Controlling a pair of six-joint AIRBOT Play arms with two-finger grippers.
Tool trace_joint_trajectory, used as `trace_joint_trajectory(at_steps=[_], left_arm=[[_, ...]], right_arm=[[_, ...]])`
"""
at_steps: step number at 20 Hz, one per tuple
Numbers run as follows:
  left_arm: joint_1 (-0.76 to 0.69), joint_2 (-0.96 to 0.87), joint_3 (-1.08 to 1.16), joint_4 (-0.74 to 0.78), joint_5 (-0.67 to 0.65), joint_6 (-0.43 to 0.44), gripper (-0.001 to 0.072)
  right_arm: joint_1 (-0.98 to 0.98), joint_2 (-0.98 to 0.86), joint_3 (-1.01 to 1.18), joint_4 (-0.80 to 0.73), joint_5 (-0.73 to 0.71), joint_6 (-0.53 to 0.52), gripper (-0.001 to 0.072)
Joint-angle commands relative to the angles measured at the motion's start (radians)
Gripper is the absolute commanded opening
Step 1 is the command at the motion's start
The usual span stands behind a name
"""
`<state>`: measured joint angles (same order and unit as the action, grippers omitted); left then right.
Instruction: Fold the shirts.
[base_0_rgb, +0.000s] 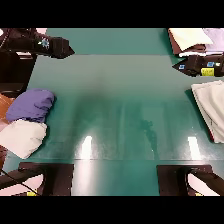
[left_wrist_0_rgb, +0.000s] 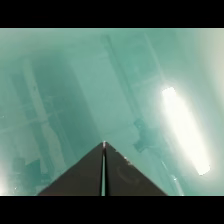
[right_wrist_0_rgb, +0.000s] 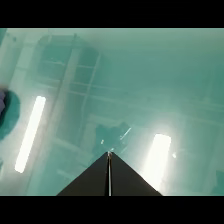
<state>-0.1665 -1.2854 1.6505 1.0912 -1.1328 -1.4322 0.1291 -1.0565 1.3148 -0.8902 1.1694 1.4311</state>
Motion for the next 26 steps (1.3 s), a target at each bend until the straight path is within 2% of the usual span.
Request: trace_joint_trajectory(at_steps=[1,14,16,17,18,19,21,22,26], left_arm=[[0.000,-0.001,0.000,0.000,0.000,0.000,0.0029],[0.000,-0.001,0.000,-0.004,0.008,-0.003,0.0029],[0.001,0.000,0.001,0.047,0.057,0.049,0.0030],[0.003,0.002,0.001,0.137,0.048,0.046,0.0143],[0.007,0.002,0.001,0.248,0.022,0.006,0.0513],[0.015,0.002,0.001,0.383,-0.022,-0.054,0.0717],[0.035,0.002,-0.023,0.620,-0.116,-0.110,0.0717],[0.060,0.002,-0.054,0.673,-0.138,-0.115,0.0717],[0.227,0.002,-0.308,0.680,-0.120,-0.158,0.0717]], right_arm=[[0.002,-0.001,0.001,0.001,0.001,0.000,0.0020],[0.002,-0.002,0.001,0.000,0.011,0.000,0.0021],[0.002,-0.001,0.001,0.000,0.012,0.000,0.0021],[0.002,-0.002,0.001,0.000,0.011,0.000,0.0021],[0.002,-0.002,0.001,0.000,0.012,0.000,0.0020],[0.002,-0.001,0.001,0.000,0.016,0.000,0.0020],[0.002,-0.002,0.000,-0.002,0.027,0.000,0.0021],[0.002,-0.002,0.000,-0.001,0.026,0.000,0.0020],[0.002,-0.002,0.001,-0.002,0.026,0.000,0.0021]])
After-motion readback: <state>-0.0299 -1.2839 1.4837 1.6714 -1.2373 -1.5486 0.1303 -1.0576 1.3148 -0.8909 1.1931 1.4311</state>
